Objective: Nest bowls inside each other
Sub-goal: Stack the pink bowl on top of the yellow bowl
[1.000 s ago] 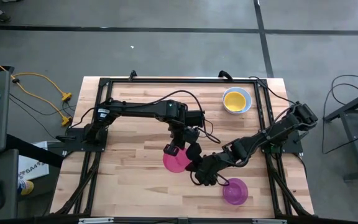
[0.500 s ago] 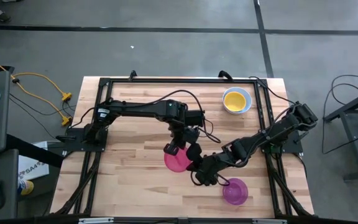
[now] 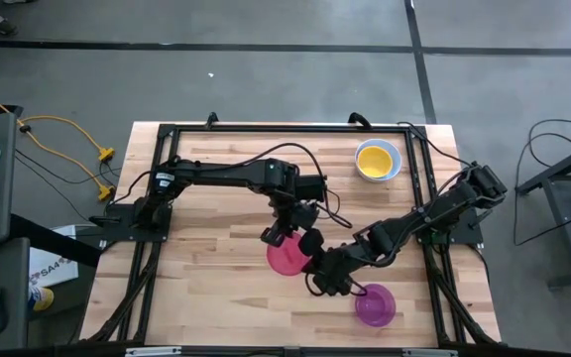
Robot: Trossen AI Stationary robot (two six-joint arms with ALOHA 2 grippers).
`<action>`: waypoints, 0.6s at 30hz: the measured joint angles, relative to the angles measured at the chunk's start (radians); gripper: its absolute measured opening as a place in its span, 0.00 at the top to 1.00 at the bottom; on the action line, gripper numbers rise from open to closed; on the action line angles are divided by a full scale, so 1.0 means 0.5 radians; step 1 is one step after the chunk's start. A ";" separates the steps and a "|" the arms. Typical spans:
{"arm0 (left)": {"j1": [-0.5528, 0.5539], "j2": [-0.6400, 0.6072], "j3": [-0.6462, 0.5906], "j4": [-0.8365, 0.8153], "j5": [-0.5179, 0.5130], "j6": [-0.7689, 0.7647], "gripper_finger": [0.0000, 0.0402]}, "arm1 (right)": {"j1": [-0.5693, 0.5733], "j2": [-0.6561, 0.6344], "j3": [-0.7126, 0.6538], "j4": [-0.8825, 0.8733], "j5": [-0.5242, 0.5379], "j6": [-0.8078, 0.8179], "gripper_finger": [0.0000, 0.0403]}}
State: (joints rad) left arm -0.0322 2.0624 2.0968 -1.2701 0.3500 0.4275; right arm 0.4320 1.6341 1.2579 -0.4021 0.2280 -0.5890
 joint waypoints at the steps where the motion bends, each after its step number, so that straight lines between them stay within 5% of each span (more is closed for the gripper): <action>1: -0.001 -0.002 0.000 0.002 0.002 0.012 0.69 | 0.000 0.000 -0.001 -0.024 -0.007 0.006 0.99; 18: -0.007 -0.025 0.003 0.210 0.015 0.148 0.68 | -0.005 0.002 -0.002 -0.161 -0.208 0.158 0.99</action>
State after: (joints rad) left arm -0.0357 2.0499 2.0983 -1.1650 0.3573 0.5017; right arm 0.4294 1.6348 1.2572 -0.4826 0.1242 -0.5101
